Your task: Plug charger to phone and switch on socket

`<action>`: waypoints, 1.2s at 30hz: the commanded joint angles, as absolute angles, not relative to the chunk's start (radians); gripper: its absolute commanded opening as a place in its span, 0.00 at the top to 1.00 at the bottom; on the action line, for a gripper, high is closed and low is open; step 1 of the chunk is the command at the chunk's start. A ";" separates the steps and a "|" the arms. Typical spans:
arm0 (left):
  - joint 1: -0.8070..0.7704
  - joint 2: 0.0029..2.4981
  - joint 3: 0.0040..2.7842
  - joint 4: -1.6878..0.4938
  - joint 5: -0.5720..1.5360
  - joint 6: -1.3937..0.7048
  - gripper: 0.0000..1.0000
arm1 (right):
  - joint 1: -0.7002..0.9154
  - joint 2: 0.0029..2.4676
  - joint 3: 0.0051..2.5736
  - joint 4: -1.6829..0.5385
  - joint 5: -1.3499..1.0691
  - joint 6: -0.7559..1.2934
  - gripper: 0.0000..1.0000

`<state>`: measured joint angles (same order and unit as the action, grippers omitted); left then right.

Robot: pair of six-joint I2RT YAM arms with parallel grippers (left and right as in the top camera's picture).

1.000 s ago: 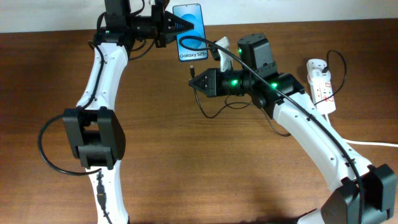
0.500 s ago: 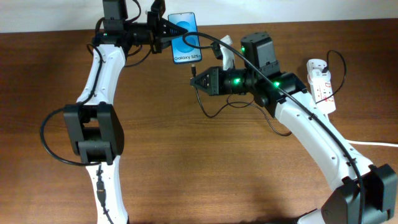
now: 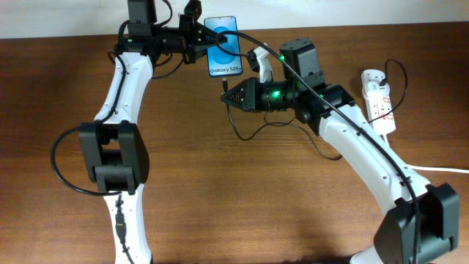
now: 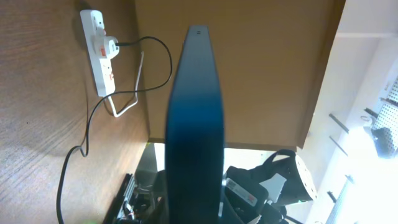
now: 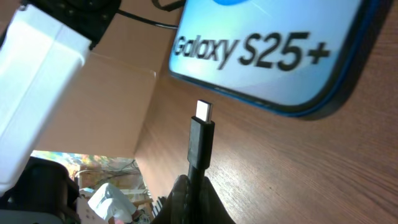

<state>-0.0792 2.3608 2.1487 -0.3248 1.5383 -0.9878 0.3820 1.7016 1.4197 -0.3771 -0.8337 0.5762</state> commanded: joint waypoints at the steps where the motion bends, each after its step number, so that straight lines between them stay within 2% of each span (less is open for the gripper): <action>1: -0.081 2.353 2.160 -0.300 1.573 -0.976 1.00 | 0.378 1.708 1.439 -0.365 -0.865 0.581 0.96; 36: -0.081 2.353 2.160 -0.269 1.573 -0.975 1.00 | 0.353 1.708 1.438 -0.362 -0.883 0.584 0.96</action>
